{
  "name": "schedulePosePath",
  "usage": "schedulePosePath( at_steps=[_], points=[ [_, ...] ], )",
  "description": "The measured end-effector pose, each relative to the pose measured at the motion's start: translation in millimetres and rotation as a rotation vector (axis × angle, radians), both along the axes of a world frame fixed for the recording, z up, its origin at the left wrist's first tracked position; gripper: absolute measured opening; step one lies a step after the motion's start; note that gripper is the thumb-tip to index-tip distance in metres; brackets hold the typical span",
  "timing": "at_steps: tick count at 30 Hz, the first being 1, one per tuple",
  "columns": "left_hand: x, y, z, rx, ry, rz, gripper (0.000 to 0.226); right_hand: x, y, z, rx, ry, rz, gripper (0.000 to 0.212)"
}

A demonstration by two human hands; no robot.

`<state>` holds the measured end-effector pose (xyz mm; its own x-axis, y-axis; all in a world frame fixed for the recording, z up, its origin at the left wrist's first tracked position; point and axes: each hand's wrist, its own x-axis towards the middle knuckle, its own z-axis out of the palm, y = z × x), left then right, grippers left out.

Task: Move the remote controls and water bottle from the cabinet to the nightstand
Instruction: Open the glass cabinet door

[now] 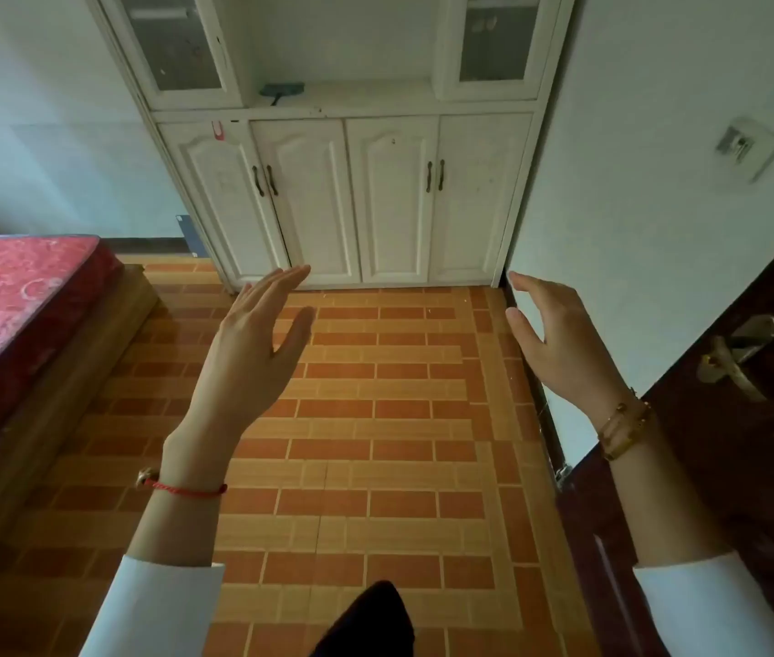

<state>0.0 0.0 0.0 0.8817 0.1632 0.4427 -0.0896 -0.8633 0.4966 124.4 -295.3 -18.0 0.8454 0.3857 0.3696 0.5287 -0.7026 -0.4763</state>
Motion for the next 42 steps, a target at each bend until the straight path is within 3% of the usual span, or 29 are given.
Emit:
schedulePosePath(
  at_steps=[12,24,42],
  points=[
    [108.5,39.6,-41.3,-0.043,0.039,0.036,0.046,108.6,49.3,-30.5,-0.037,0.031,0.027,0.043],
    [340.5,125.3,-27.0,-0.059,0.057,0.051,0.047,338.5,144.5,-19.0,0.011,0.050,0.018,0.045],
    [648.9,189.5,-42.5,-0.021,0.080,-0.084,0.047,614.8,204.8,-36.2,0.038,0.065,-0.043,0.045]
  ],
)
